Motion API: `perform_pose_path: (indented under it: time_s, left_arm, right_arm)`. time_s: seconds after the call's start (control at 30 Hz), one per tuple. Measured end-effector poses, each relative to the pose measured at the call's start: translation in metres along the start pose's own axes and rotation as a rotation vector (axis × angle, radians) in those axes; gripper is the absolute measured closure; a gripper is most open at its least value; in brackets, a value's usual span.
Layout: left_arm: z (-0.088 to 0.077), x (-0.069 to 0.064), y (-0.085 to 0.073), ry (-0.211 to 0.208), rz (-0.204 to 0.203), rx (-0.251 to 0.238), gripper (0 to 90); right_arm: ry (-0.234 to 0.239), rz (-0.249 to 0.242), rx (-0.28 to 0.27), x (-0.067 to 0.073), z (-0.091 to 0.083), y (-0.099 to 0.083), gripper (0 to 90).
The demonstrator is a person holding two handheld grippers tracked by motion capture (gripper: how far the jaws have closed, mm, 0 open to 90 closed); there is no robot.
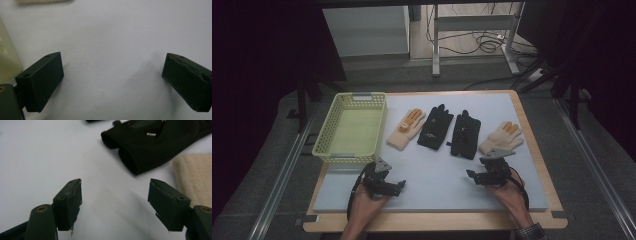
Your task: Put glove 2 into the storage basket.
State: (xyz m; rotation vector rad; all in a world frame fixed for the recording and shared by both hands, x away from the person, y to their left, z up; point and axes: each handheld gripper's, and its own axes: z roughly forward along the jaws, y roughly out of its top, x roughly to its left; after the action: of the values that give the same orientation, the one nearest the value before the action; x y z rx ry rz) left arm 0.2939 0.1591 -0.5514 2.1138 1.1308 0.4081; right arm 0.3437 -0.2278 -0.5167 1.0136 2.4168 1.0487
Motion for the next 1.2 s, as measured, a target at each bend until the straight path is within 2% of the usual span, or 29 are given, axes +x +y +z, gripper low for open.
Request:
perform_pose_path:
  time_s: [0.3,0.37,0.4,0.5,0.67,0.7,0.8,0.83,0.93,0.97,1.1,1.13,1.17,1.2]
  left_arm:
    - [0.0,0.0,0.0,0.0,0.0,0.0,4.2]
    - [0.0,0.0,0.0,0.0,0.0,0.0,4.1]
    - [0.0,0.0,0.0,0.0,0.0,0.0,4.1]
    - [0.0,0.0,0.0,0.0,0.0,0.0,4.2]
    - [0.0,0.0,0.0,0.0,-0.001,0.0,4.2]
    - [0.0,0.0,0.0,0.0,-0.001,-0.001,4.1]
    - [0.0,0.0,0.0,-0.001,-0.001,-0.001,4.2]
    - [0.0,0.0,0.0,-0.001,-0.001,-0.001,4.2]
    - [0.0,0.0,0.0,-0.001,-0.001,-0.001,4.2]
    - [0.0,0.0,0.0,-0.001,-0.001,-0.001,4.1]
    - [0.0,0.0,0.0,-0.001,-0.001,-0.001,4.1]
    - [0.0,0.0,0.0,-0.001,-0.001,-0.001,4.1]
    - [0.0,0.0,0.0,-0.001,0.0,-0.001,4.2]
    - [0.0,0.0,0.0,-0.001,0.0,-0.001,4.2]
  right_arm:
    - [-0.026,0.002,-0.01,-0.014,0.005,0.03,36.0]
    - [-0.038,-0.001,-0.016,-0.02,0.008,0.041,42.3]
    - [-0.038,-0.001,-0.016,-0.02,0.008,0.041,42.3]
    - [-0.063,0.001,-0.011,-0.033,0.018,0.055,47.0]
    - [-0.086,0.023,-0.006,-0.047,0.03,0.067,46.4]
    - [-0.103,0.03,-0.005,-0.053,0.037,0.073,43.0]
    - [-0.114,0.042,0.001,-0.058,0.045,0.079,37.2]
    - [-0.126,0.043,0.01,-0.063,0.054,0.083,33.5]
    - [-0.131,0.043,0.022,-0.065,0.063,0.087,30.7]
    - [-0.144,0.035,0.04,-0.068,0.072,0.09,28.7]
    - [-0.162,0.04,0.076,-0.073,0.085,0.093,27.9]
    - [-0.172,0.042,0.108,-0.077,0.094,0.093,28.5]
    - [-0.168,0.038,0.131,-0.078,0.098,0.092,29.9]
    - [-0.168,0.038,0.131,-0.078,0.098,0.092,29.9]
